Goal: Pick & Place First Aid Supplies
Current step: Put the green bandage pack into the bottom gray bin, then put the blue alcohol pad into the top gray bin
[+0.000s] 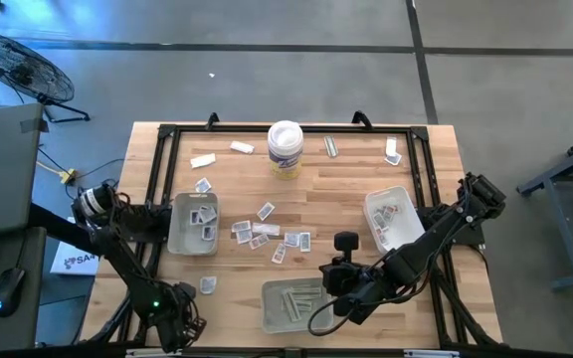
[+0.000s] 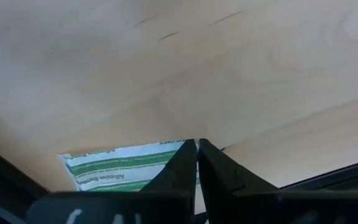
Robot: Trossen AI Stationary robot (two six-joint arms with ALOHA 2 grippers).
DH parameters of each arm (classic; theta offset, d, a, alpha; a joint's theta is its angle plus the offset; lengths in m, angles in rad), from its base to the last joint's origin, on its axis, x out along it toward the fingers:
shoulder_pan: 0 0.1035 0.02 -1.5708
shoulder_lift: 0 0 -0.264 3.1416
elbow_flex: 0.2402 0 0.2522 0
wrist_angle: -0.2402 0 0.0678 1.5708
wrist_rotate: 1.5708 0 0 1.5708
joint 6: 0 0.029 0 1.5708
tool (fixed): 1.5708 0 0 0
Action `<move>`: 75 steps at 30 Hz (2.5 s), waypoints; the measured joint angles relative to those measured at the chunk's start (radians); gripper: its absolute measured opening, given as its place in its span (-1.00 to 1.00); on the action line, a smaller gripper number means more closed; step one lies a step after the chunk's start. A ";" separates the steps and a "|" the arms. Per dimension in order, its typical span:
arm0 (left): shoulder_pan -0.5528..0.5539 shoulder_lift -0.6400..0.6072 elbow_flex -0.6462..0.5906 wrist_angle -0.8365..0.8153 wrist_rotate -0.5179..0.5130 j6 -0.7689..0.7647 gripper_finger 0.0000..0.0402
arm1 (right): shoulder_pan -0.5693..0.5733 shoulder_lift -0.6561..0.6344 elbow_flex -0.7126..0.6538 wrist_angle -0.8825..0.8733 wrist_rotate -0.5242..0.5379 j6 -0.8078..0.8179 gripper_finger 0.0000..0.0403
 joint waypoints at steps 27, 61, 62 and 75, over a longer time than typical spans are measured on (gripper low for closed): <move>0.299 -0.045 0.491 -0.089 -0.427 1.998 -1.00 | -0.002 0.000 0.000 -0.064 -0.016 0.020 -0.98; 0.583 0.163 0.491 -0.028 -0.047 2.688 -0.56 | -0.156 0.000 0.001 0.041 -0.192 0.132 -0.96; 0.582 0.154 0.491 -0.054 -0.069 2.675 -0.57 | -0.161 0.000 0.001 0.050 -0.190 0.120 -0.96; 0.578 0.044 0.490 -0.221 -0.251 2.637 -0.98 | -0.271 0.041 0.002 0.086 -0.213 0.015 -0.78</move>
